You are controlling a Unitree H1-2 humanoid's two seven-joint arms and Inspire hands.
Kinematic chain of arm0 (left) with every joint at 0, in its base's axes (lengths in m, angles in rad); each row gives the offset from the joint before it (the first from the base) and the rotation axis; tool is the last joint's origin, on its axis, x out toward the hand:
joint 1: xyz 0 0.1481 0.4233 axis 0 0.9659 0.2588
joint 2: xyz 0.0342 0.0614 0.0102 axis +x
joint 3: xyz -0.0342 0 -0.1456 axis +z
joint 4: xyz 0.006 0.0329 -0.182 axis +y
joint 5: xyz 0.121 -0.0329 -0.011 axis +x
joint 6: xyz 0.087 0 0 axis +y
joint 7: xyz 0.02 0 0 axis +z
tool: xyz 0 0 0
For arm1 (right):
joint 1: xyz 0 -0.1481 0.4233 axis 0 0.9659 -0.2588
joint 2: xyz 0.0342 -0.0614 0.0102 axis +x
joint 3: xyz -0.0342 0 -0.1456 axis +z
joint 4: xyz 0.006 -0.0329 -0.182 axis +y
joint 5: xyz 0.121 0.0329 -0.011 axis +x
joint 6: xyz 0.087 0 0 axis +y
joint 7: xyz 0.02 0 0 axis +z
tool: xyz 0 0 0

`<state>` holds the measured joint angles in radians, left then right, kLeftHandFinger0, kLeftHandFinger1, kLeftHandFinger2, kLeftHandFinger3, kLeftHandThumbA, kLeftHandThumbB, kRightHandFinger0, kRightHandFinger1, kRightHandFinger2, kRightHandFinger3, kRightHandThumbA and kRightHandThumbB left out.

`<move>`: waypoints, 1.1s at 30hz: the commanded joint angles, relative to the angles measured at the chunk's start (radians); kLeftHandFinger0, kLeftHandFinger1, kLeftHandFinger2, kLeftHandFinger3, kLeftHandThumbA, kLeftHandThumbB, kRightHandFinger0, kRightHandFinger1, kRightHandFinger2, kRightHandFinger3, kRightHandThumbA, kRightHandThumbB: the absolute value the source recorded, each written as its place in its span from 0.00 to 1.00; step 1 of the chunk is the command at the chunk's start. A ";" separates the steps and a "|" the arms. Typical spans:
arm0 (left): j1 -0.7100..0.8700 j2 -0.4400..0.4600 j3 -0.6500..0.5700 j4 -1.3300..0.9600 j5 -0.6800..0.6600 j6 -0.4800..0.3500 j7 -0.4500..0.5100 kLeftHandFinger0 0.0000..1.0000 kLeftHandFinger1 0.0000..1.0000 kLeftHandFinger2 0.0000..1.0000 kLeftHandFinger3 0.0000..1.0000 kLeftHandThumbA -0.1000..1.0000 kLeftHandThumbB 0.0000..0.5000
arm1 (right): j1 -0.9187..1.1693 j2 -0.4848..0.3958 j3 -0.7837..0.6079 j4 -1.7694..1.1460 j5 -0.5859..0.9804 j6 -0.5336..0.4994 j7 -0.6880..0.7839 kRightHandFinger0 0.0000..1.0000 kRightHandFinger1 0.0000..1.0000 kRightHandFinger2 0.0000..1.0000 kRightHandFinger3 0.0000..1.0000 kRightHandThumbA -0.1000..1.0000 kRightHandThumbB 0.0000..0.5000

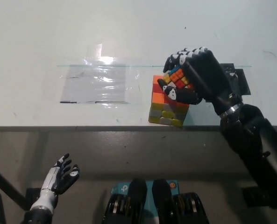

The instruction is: The robot uses its right hand to pick up the small cube kept on the middle on the desk and place it on the bigger cube kept next to it

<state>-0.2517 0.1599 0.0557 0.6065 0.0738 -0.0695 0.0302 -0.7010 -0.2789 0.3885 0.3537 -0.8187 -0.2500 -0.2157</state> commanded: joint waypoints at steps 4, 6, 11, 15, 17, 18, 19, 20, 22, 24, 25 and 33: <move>-0.018 0.021 -0.006 -0.025 0.001 -0.012 -0.006 1.00 1.00 1.00 1.00 0.43 0.56 | -0.029 0.003 -0.014 0.041 0.015 -0.031 -0.023 0.00 0.04 0.38 0.29 0.00 0.40; -0.023 0.023 -0.008 -0.021 0.005 -0.016 -0.004 1.00 1.00 1.00 1.00 0.43 0.57 | -0.029 0.005 -0.014 0.047 0.012 -0.030 -0.028 0.00 0.05 0.38 0.29 0.00 0.39; -0.024 0.031 -0.023 -0.025 0.020 -0.013 -0.009 1.00 1.00 1.00 1.00 0.46 0.56 | -0.012 0.017 -0.013 0.063 0.011 -0.019 -0.039 0.00 0.07 0.41 0.31 0.00 0.47; -0.026 0.033 -0.029 -0.023 0.018 -0.012 -0.009 1.00 1.00 1.00 1.00 0.45 0.56 | -0.013 0.025 -0.002 0.074 -0.008 -0.019 -0.059 0.00 0.07 0.43 0.33 0.00 0.53; -0.025 0.035 -0.032 -0.028 0.020 -0.004 -0.007 1.00 1.00 1.00 1.00 0.46 0.56 | -0.016 0.028 0.003 0.080 -0.009 -0.026 -0.064 0.00 0.07 0.44 0.33 0.00 0.52; -0.026 0.037 -0.037 -0.026 0.027 -0.008 -0.002 1.00 1.00 1.00 1.00 0.46 0.55 | -0.019 0.033 0.006 0.087 -0.013 -0.030 -0.074 0.00 0.07 0.43 0.33 0.00 0.50; -0.025 0.036 -0.035 -0.028 0.023 -0.005 -0.004 1.00 1.00 1.00 1.00 0.44 0.55 | -0.020 0.036 0.008 0.085 -0.012 -0.029 -0.070 0.00 0.06 0.44 0.35 0.00 0.41; -0.023 0.035 -0.033 -0.033 0.014 -0.007 -0.009 1.00 1.00 1.00 1.00 0.43 0.54 | -0.027 0.046 0.012 0.088 -0.007 -0.030 -0.064 0.00 0.05 0.43 0.34 0.00 0.40; -0.024 0.035 -0.032 -0.032 0.011 -0.004 -0.009 1.00 1.00 1.00 1.00 0.43 0.54 | -0.031 0.051 0.014 0.093 -0.005 -0.033 -0.064 0.00 0.05 0.43 0.34 0.00 0.40; -0.030 0.039 -0.037 -0.018 0.018 -0.011 -0.008 1.00 1.00 1.00 1.00 0.45 0.55 | -0.049 0.058 0.024 0.092 -0.018 -0.027 -0.057 0.00 0.06 0.43 0.33 0.00 0.41; -0.028 0.038 -0.036 -0.025 0.017 -0.001 -0.008 1.00 1.00 1.00 1.00 0.45 0.56 | -0.060 0.058 0.034 0.100 -0.038 -0.041 -0.082 0.00 0.07 0.44 0.33 0.00 0.46; -0.031 0.040 -0.043 -0.019 0.015 0.003 -0.016 1.00 1.00 1.00 1.00 0.43 0.55 | -0.066 0.047 0.059 0.070 -0.041 -0.019 -0.030 0.00 0.04 0.38 0.30 0.00 0.41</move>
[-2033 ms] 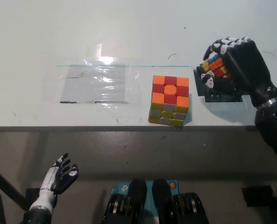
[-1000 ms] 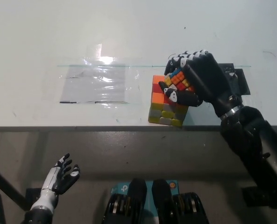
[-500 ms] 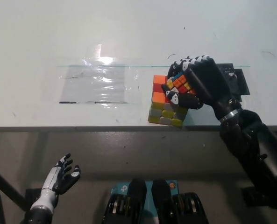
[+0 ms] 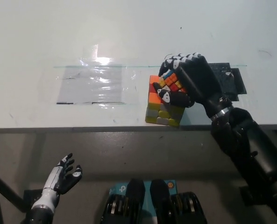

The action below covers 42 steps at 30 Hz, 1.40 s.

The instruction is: The robot uses its right hand to pick up the small cube kept on the middle on the desk and place it on the bigger cube kept next to it

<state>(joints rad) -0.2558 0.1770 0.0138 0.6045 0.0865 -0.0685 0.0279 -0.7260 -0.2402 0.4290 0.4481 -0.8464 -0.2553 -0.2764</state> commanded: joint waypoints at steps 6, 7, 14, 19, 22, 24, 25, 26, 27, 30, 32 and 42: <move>-0.026 0.021 -0.001 -0.019 0.001 -0.002 -0.011 1.00 1.00 1.00 1.00 0.41 0.53 | -0.037 -0.004 0.023 -0.037 0.000 -0.007 0.064 0.00 0.00 0.29 0.12 0.00 0.48; -0.024 0.021 -0.001 -0.023 0.001 -0.001 -0.012 1.00 1.00 1.00 1.00 0.42 0.54 | -0.039 -0.012 0.030 -0.037 -0.024 -0.013 0.042 0.00 0.00 0.29 0.09 0.00 0.47; -0.024 0.018 0.001 -0.022 0.000 0.001 -0.008 1.00 1.00 1.00 1.00 0.42 0.54 | -0.035 -0.025 0.027 -0.041 -0.017 -0.010 0.058 0.00 0.01 0.30 0.00 0.00 0.41; -0.020 0.018 0.001 -0.026 -0.001 -0.002 -0.009 1.00 1.00 1.00 1.00 0.43 0.55 | -0.024 -0.027 0.024 -0.040 -0.009 -0.009 0.074 0.00 0.09 0.42 0.03 0.00 0.37; -0.022 0.018 0.002 -0.015 -0.002 -0.014 -0.006 1.00 1.00 1.00 1.00 0.42 0.54 | -0.023 -0.028 0.022 -0.030 -0.005 -0.019 0.066 0.00 0.17 0.55 0.26 0.00 0.34; -0.023 0.017 0.005 -0.018 -0.006 -0.008 -0.008 1.00 1.00 1.00 1.00 0.42 0.56 | -0.023 -0.026 0.019 -0.030 -0.009 -0.009 0.061 0.00 0.17 0.57 0.70 0.00 0.16; -0.023 0.016 0.006 -0.020 -0.010 -0.008 -0.010 1.00 1.00 1.00 1.00 0.41 0.54 | -0.024 -0.026 0.019 -0.032 -0.012 -0.008 0.058 0.00 0.14 0.53 0.79 0.00 0.06; -0.022 0.016 0.005 -0.023 -0.007 -0.007 -0.010 1.00 1.00 1.00 1.00 0.40 0.53 | -0.022 -0.026 0.021 -0.040 -0.027 0.008 0.059 0.00 0.17 0.57 0.95 0.00 0.00; -0.021 0.016 0.004 -0.024 -0.006 -0.006 -0.010 1.00 1.00 1.00 1.00 0.40 0.53 | -0.019 -0.027 0.021 -0.043 -0.029 0.011 0.060 0.00 0.12 0.48 0.93 0.00 0.00; -0.019 0.018 0.001 -0.024 -0.002 -0.004 -0.009 1.00 1.00 1.00 1.00 0.41 0.54 | -0.014 -0.033 0.030 -0.075 -0.033 0.057 0.142 0.64 0.83 1.00 1.00 0.59 0.30; -0.023 0.017 0.003 -0.018 -0.007 -0.008 -0.013 1.00 1.00 1.00 1.00 0.41 0.53 | -0.013 -0.035 0.040 -0.106 -0.062 0.117 0.204 1.00 1.00 1.00 1.00 0.79 0.63; -0.016 0.018 -0.004 -0.030 0.003 0.003 -0.010 1.00 1.00 1.00 1.00 0.41 0.55 | -0.026 -0.011 0.051 -0.101 -0.082 0.089 0.140 1.00 1.00 1.00 1.00 0.77 0.83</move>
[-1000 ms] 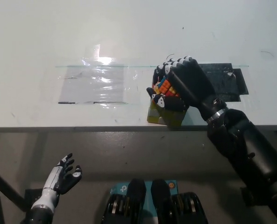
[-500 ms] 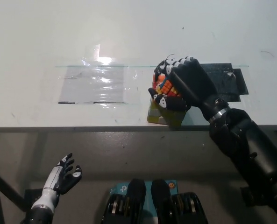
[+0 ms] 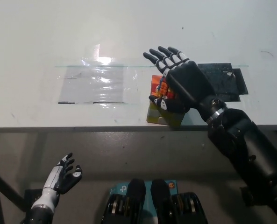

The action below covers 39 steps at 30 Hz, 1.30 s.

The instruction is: The robot uses its right hand to pick up the small cube kept on the middle on the desk and place it on the bigger cube kept next to it

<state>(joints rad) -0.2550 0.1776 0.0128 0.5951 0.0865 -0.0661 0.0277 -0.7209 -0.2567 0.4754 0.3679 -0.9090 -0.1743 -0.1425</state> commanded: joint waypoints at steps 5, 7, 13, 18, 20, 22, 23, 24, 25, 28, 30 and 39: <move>-0.018 0.017 -0.001 -0.019 0.000 0.000 -0.012 1.00 1.00 1.00 1.00 0.40 0.55 | -0.039 0.006 0.007 -0.029 -0.030 0.012 0.015 1.00 1.00 1.00 1.00 0.78 0.81; -0.019 0.019 -0.005 -0.017 0.008 0.002 -0.008 1.00 1.00 1.00 1.00 0.41 0.55 | -0.039 0.006 0.006 -0.028 -0.026 0.003 0.008 1.00 1.00 1.00 1.00 0.74 0.79; -0.005 0.015 -0.004 -0.032 0.005 0.017 -0.009 1.00 1.00 1.00 1.00 0.41 0.53 | -0.018 0.011 -0.008 -0.089 -0.007 0.005 0.011 1.00 1.00 1.00 1.00 0.76 0.78; -0.001 0.015 -0.004 -0.025 0.008 0.007 -0.005 1.00 1.00 1.00 1.00 0.41 0.54 | -0.014 0.013 -0.021 -0.148 0.011 0.009 0.035 1.00 1.00 1.00 1.00 0.76 0.82; 0.001 0.014 0.000 -0.023 0.002 0.014 -0.006 1.00 1.00 1.00 1.00 0.40 0.54 | -0.014 0.013 -0.030 -0.183 0.026 0.014 0.058 1.00 1.00 1.00 1.00 0.76 0.85; 0.005 0.014 -0.001 -0.021 0.007 0.013 -0.001 1.00 1.00 1.00 1.00 0.41 0.54 | -0.013 0.012 -0.039 -0.217 0.047 0.013 0.084 1.00 1.00 1.00 1.00 0.77 0.85; 0.007 0.013 0.000 -0.026 0.005 0.016 -0.003 1.00 1.00 1.00 1.00 0.40 0.55 | -0.013 0.011 -0.045 -0.237 0.054 0.012 0.092 1.00 1.00 1.00 1.00 0.76 0.85; 0.010 0.013 -0.003 -0.029 0.008 0.023 -0.002 1.00 1.00 1.00 1.00 0.41 0.56 | -0.010 0.010 -0.049 -0.257 0.059 0.015 0.107 1.00 1.00 1.00 1.00 0.75 0.85; 0.013 0.013 -0.002 -0.034 0.005 0.023 -0.006 1.00 1.00 1.00 1.00 0.41 0.56 | -0.009 0.008 -0.053 -0.289 0.063 0.027 0.131 1.00 1.00 1.00 1.00 0.75 0.85; 0.019 0.009 -0.001 -0.037 0.006 0.024 -0.002 1.00 1.00 1.00 1.00 0.41 0.58 | 0.004 -0.001 -0.064 -0.382 0.076 0.040 0.178 1.00 1.00 1.00 1.00 0.76 0.84; 0.019 0.009 0.000 -0.036 0.005 0.023 -0.002 1.00 1.00 1.00 1.00 0.41 0.58 | 0.008 0.000 -0.070 -0.394 0.075 0.042 0.188 1.00 1.00 1.00 1.00 0.76 0.84; 0.025 0.003 0.016 -0.028 -0.026 0.009 -0.011 1.00 1.00 1.00 1.00 0.39 0.60 | 0.181 -0.017 -0.206 -0.746 0.125 0.132 0.265 1.00 1.00 1.00 1.00 0.78 0.80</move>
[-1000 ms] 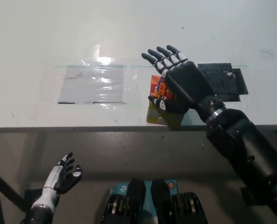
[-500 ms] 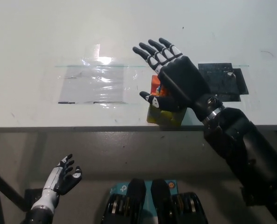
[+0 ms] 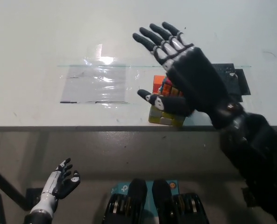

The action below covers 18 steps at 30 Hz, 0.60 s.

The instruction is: The robot uses its right hand to pick up the small cube kept on the middle on the desk and place it on the bigger cube kept next to it

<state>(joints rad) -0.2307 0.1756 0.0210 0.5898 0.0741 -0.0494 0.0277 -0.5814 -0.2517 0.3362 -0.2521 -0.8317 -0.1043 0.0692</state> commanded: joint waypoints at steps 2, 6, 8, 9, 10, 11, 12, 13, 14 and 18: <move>0.002 0.005 0.007 -0.025 -0.014 -0.009 -0.010 1.00 1.00 1.00 1.00 0.39 0.60 | 0.074 -0.018 -0.099 -0.168 0.041 0.071 0.056 1.00 1.00 1.00 1.00 0.73 0.73; -0.004 0.006 0.012 -0.019 -0.023 -0.010 -0.012 1.00 1.00 1.00 1.00 0.38 0.61 | 0.222 -0.008 -0.227 -0.270 0.085 0.044 -0.043 1.00 1.00 1.00 1.00 0.56 0.49; -0.004 0.008 0.008 -0.021 -0.018 -0.009 -0.011 1.00 1.00 1.00 1.00 0.39 0.60 | 0.301 0.005 -0.285 -0.302 0.076 0.044 -0.069 1.00 1.00 1.00 1.00 0.55 0.46; -0.001 0.006 0.011 -0.027 -0.024 -0.005 -0.013 1.00 1.00 1.00 1.00 0.38 0.59 | 0.331 0.011 -0.307 -0.312 0.087 0.044 -0.074 1.00 1.00 1.00 1.00 0.53 0.46; 0.000 0.009 0.006 -0.026 -0.016 -0.010 -0.011 1.00 1.00 1.00 1.00 0.39 0.57 | 0.358 0.017 -0.326 -0.316 0.089 0.038 -0.084 1.00 1.00 1.00 1.00 0.52 0.46; -0.001 0.010 0.004 -0.023 -0.013 -0.014 -0.011 1.00 1.00 1.00 1.00 0.39 0.56 | 0.381 0.021 -0.342 -0.319 0.091 0.032 -0.093 1.00 1.00 1.00 1.00 0.48 0.46; -0.002 0.011 0.003 -0.019 -0.013 -0.015 -0.010 1.00 1.00 1.00 1.00 0.39 0.56 | 0.401 0.026 -0.355 -0.321 0.093 0.026 -0.100 1.00 1.00 1.00 1.00 0.48 0.46; -0.004 0.011 0.004 -0.016 -0.013 -0.019 -0.009 1.00 1.00 1.00 1.00 0.38 0.57 | 0.462 0.044 -0.384 -0.299 0.091 -0.002 -0.159 1.00 1.00 1.00 1.00 0.47 0.45; -0.009 0.016 0.003 -0.014 -0.009 -0.017 -0.008 1.00 1.00 1.00 1.00 0.39 0.59 | 0.485 0.060 -0.395 -0.269 0.097 -0.029 -0.199 1.00 1.00 1.00 1.00 0.46 0.42; -0.015 0.017 0.005 -0.016 -0.014 -0.008 -0.013 1.00 1.00 1.00 1.00 0.41 0.62 | 0.561 0.098 -0.414 -0.171 0.064 -0.098 -0.307 0.79 1.00 1.00 1.00 0.42 0.32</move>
<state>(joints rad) -0.2205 0.1754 0.0197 0.5892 0.0680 -0.0496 0.0278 -0.0481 -0.1856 -0.0490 -0.4739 -0.7727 -0.1023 -0.0574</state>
